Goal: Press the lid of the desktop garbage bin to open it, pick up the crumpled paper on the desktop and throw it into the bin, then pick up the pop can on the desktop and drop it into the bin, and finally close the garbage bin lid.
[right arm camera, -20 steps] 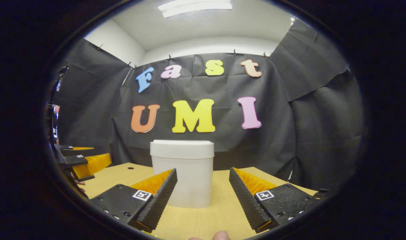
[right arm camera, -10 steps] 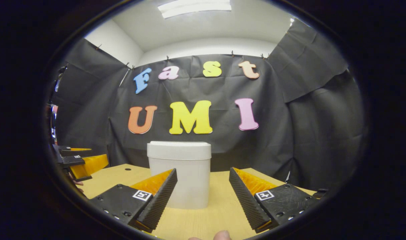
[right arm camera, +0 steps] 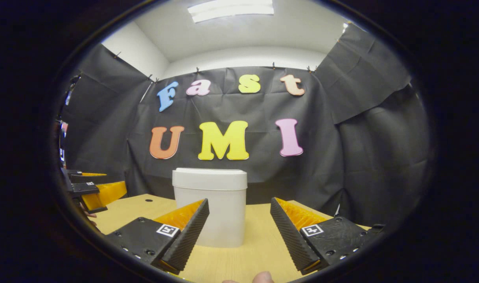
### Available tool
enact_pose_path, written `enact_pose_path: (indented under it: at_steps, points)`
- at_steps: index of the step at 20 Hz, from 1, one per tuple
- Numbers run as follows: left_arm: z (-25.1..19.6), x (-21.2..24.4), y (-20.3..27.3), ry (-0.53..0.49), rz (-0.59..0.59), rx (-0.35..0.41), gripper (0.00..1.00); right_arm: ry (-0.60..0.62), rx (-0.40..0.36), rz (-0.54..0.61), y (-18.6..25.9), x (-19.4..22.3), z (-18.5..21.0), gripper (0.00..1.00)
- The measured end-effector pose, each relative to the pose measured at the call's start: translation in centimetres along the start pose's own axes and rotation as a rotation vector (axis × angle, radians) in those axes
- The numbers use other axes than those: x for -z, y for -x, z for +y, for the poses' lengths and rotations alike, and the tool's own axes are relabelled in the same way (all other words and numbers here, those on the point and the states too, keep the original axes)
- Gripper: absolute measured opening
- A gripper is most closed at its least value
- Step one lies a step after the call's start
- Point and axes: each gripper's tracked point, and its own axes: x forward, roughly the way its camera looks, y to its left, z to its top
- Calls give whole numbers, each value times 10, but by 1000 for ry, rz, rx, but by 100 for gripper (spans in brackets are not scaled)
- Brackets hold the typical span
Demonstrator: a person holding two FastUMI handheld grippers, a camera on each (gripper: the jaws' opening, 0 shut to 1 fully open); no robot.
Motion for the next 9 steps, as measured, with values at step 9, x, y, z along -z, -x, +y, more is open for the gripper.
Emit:
enact_pose_path:
  at_steps: [9]
  points:
    - [6, -1, 0, 2, -3, -16, 98, -7, -3, 10, 3, 3, 2, 97]
